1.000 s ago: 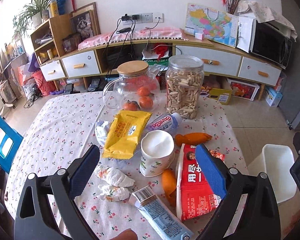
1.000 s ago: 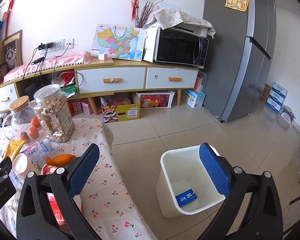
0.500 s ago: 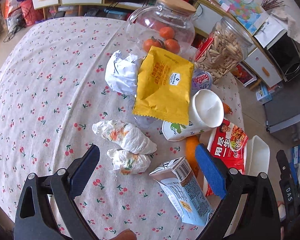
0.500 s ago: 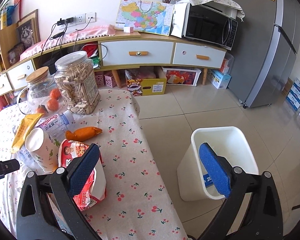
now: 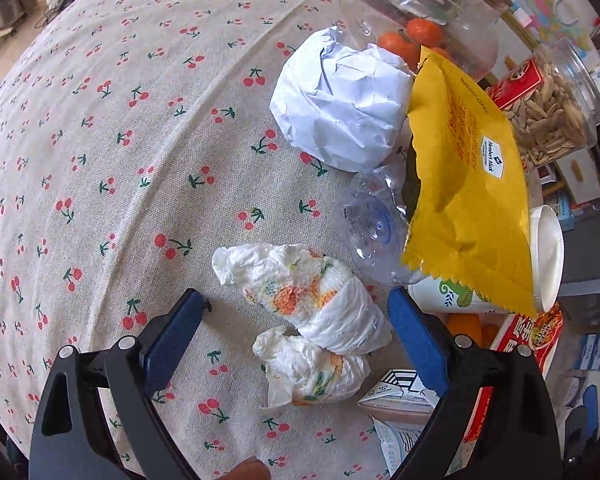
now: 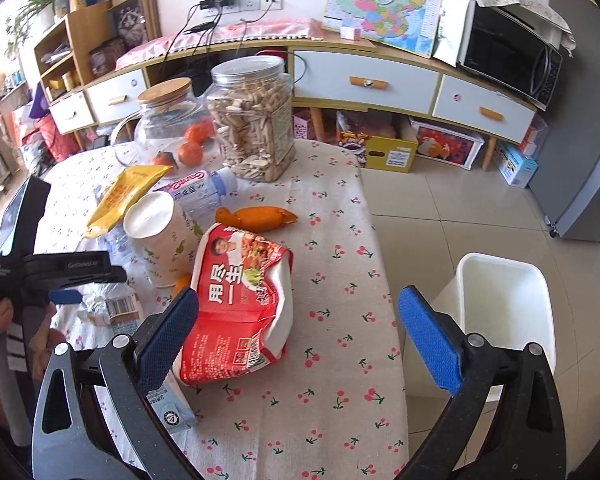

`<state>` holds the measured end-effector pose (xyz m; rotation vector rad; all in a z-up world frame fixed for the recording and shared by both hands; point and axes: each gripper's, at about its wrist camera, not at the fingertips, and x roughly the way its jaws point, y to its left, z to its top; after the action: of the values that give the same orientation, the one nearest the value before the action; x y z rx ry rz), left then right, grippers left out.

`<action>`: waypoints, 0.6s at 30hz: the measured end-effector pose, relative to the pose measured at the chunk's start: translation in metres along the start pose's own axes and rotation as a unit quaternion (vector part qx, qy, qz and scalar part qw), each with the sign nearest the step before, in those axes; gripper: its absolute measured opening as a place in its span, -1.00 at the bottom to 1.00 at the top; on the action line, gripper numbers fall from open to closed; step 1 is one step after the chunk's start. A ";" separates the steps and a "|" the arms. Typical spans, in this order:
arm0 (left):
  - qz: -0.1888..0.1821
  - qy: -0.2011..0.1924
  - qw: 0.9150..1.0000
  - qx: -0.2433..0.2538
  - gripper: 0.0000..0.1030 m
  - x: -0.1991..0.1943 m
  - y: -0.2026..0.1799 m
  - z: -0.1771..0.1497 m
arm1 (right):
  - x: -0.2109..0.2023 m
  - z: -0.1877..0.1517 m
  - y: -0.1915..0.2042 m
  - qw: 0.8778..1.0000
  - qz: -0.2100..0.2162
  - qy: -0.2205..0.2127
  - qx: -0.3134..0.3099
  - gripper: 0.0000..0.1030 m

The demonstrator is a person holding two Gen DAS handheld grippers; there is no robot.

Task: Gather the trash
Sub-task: 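Grasp the white floral tissue wad with the left tool while the right tool grasps the milk carton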

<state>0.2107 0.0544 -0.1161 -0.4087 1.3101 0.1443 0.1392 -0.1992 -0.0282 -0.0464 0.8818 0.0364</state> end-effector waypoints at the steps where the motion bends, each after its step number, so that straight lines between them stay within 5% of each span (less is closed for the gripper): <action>1: 0.007 -0.008 1.000 0.007 0.63 0.000 -0.001 0.000 | 0.000 -0.001 0.004 1.000 0.009 0.002 -0.009 0.86; 4: 0.020 -0.026 0.999 0.039 0.24 -0.004 -0.009 -0.002 | 0.002 -0.005 0.016 0.998 0.044 0.016 -0.036 0.86; 7: -0.018 -0.019 0.999 0.045 -0.09 -0.012 -0.011 -0.003 | 0.009 -0.012 0.032 0.993 0.083 0.046 -0.072 0.86; 13: -0.020 -0.048 0.994 0.092 -0.09 -0.053 -0.017 -0.029 | 0.011 -0.026 0.067 0.978 0.147 0.062 -0.135 0.86; 18: -0.027 -0.105 0.984 0.138 -0.09 -0.103 -0.022 -0.050 | 0.018 -0.034 0.101 0.966 0.145 0.062 -0.203 0.79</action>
<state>0.1456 0.0286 -0.0224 -0.1866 1.0915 -0.0410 0.1190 -0.1004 -0.0662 -0.3061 0.9890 0.4932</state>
